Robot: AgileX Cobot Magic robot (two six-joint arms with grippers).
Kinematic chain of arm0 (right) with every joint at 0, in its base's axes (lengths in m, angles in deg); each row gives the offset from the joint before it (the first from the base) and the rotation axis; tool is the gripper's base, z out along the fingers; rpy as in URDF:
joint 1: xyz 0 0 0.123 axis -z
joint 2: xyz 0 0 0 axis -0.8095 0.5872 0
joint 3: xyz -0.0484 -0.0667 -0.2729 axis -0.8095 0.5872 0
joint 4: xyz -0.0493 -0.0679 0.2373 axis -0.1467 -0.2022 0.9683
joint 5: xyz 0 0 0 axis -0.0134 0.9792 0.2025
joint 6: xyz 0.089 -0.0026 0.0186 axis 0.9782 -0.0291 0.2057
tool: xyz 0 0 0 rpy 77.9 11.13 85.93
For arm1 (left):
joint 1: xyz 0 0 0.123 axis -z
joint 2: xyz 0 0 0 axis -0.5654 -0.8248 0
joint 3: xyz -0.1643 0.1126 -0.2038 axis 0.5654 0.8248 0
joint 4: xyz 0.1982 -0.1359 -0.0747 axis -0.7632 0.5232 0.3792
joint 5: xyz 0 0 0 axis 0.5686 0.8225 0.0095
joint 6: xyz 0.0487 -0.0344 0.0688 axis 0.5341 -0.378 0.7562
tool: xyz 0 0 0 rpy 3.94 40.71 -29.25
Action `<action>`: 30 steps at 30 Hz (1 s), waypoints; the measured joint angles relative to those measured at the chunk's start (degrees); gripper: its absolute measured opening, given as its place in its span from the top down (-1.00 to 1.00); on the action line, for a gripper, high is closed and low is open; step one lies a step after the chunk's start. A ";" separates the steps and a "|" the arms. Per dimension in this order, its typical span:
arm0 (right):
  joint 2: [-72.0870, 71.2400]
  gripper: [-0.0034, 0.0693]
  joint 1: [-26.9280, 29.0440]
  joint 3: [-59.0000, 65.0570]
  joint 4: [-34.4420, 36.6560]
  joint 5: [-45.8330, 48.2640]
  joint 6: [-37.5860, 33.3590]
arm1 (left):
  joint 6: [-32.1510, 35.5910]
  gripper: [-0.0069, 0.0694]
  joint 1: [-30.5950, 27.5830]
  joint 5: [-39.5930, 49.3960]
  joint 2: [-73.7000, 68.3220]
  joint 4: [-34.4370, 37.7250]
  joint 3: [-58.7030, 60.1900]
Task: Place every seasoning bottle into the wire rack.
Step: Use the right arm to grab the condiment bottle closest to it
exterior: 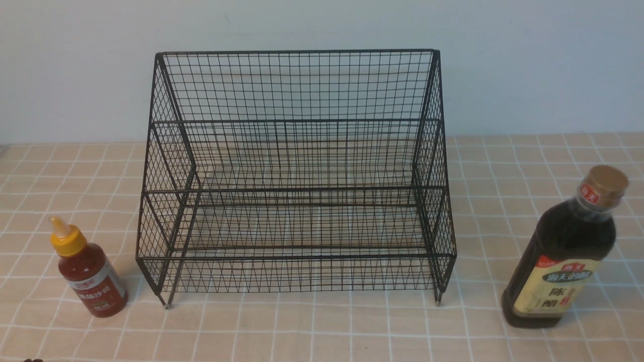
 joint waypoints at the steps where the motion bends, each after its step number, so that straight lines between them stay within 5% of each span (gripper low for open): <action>1: 0.00 0.93 0.00 0.00 2.23 -1.98 0.54 | 0.00 0.84 0.00 0.00 0.00 0.00 0.00; 7: 0.00 0.93 0.00 0.00 11.71 -9.70 2.50 | 0.00 0.84 0.00 0.00 0.00 0.00 0.00; 18: 0.00 0.93 0.00 -0.45 13.23 -15.54 2.35 | 0.00 0.84 0.00 0.00 0.00 0.00 0.00; 30: 20.27 0.59 0.00 -22.99 -0.75 -8.34 2.05 | 0.00 0.84 0.00 0.00 0.00 0.00 0.00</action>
